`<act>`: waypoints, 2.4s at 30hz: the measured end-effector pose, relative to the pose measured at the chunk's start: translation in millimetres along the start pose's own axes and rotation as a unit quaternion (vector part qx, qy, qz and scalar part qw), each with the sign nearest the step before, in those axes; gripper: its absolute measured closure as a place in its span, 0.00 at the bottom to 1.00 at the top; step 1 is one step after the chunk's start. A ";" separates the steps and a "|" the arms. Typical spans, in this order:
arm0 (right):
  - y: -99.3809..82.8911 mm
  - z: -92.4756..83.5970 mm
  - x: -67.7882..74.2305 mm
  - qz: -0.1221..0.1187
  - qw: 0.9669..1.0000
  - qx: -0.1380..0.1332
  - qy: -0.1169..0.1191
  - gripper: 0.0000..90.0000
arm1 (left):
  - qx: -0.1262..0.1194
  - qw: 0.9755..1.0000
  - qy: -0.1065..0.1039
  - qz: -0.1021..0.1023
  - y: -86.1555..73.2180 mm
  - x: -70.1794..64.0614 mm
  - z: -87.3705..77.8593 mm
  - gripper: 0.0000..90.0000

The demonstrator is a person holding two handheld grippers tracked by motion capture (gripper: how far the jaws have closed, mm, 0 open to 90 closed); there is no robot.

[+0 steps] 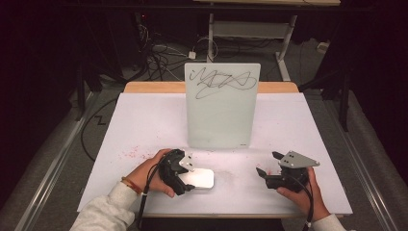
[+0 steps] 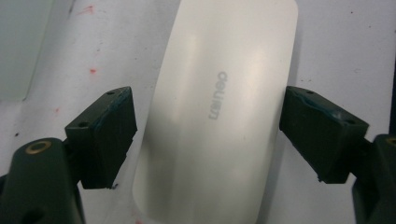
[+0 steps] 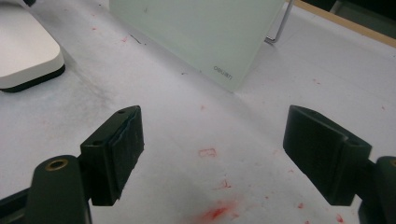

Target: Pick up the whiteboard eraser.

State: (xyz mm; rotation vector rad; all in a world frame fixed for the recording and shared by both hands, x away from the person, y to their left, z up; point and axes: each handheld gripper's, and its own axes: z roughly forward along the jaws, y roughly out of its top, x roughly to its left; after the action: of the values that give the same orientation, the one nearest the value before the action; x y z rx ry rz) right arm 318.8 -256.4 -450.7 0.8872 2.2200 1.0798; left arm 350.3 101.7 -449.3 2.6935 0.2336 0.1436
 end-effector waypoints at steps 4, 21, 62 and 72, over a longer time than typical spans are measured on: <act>-0.7 2.0 0.8 0.000 1.000 0.006 0.005 0.23 | 0.006 1.000 -0.014 0.007 7.3 2.8 9.0 0.20; -0.6 3.9 3.8 -0.010 1.000 0.011 0.021 0.24 | 0.004 1.000 0.003 0.027 14.9 3.0 9.3 0.32; 6.0 -6.5 -2.3 -0.017 0.998 -0.049 -0.025 0.24 | -0.200 0.958 0.181 -0.101 -11.3 9.8 -37.3 0.32; 6.7 -7.4 -4.1 -0.016 0.998 -0.054 -0.032 0.23 | -0.225 0.943 0.220 -0.112 -8.2 12.4 -43.9 0.32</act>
State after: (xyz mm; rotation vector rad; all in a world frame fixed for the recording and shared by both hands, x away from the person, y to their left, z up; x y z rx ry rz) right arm 318.7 -259.9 -440.4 0.8255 2.0964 1.1287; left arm 355.3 129.3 -412.4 2.1331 0.5652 0.6474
